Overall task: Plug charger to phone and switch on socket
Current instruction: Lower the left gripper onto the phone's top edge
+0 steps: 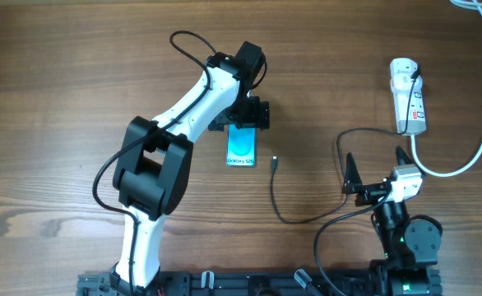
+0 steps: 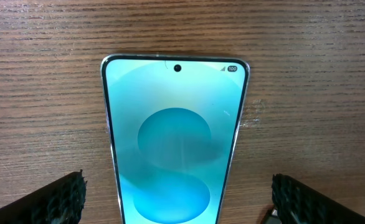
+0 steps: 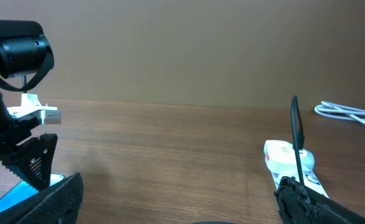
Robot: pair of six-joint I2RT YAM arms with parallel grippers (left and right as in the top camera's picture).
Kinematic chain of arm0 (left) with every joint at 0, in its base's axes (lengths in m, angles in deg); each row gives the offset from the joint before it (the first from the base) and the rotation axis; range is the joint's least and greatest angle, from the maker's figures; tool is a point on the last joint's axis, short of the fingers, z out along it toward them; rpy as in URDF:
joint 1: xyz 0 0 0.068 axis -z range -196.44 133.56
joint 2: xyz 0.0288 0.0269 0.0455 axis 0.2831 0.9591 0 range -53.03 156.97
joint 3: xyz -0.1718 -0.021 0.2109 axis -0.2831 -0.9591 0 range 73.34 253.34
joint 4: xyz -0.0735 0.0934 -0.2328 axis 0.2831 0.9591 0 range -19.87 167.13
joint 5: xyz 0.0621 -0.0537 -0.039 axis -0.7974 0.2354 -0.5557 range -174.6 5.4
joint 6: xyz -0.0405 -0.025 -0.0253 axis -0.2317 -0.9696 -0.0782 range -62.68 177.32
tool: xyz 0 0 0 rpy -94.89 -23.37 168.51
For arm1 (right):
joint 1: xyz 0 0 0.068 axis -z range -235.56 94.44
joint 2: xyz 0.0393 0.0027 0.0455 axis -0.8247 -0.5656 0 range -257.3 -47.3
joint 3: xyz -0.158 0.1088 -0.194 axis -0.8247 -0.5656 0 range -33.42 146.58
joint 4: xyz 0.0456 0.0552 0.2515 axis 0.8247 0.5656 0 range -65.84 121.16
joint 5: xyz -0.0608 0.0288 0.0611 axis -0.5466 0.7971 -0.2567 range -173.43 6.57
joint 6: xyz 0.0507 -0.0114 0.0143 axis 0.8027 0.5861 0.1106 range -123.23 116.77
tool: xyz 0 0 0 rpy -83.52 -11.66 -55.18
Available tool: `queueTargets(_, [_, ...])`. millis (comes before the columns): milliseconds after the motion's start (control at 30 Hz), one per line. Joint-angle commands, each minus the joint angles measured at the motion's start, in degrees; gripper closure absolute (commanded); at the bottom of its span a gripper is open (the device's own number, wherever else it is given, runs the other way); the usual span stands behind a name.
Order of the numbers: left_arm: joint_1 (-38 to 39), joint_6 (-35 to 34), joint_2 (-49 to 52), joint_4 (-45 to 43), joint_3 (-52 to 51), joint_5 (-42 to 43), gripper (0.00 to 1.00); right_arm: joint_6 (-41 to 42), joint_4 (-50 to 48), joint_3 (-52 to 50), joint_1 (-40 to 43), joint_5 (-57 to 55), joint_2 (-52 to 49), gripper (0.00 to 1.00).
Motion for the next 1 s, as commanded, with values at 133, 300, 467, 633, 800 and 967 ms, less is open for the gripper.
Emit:
queueTargets(133, [0.5,0.5,1.7,-0.2,-0.6,-0.9,0.00,-1.0,-0.2,0.0,0.0,-0.3,0.3,0.00])
queueTargets(300, [2.1,0.5,2.7,-0.8,-0.6,-1.3,0.00,-1.0,-0.2,0.0,0.0,-0.3,0.3,0.00])
queueTargets(467, [2.4,0.5,4.1,-0.4,-0.6,-3.4,0.00,-1.0,-0.2,0.0,0.0,-0.3,0.3,0.00])
queueTargets(633, [2.4,0.5,4.3,-0.3,-0.6,-6.6,0.00,-1.0,-0.2,0.0,0.0,-0.3,0.3,0.00])
queueTargets(800, [2.4,0.5,4.3,-0.1,-0.6,-6.8,0.00,-1.0,-0.2,0.0,0.0,-0.3,0.3,0.00])
queueTargets(967, [2.2,0.4,4.3,1.0,0.0,-6.1,0.00,-1.0,-0.2,0.0,0.0,-0.3,0.3,0.00])
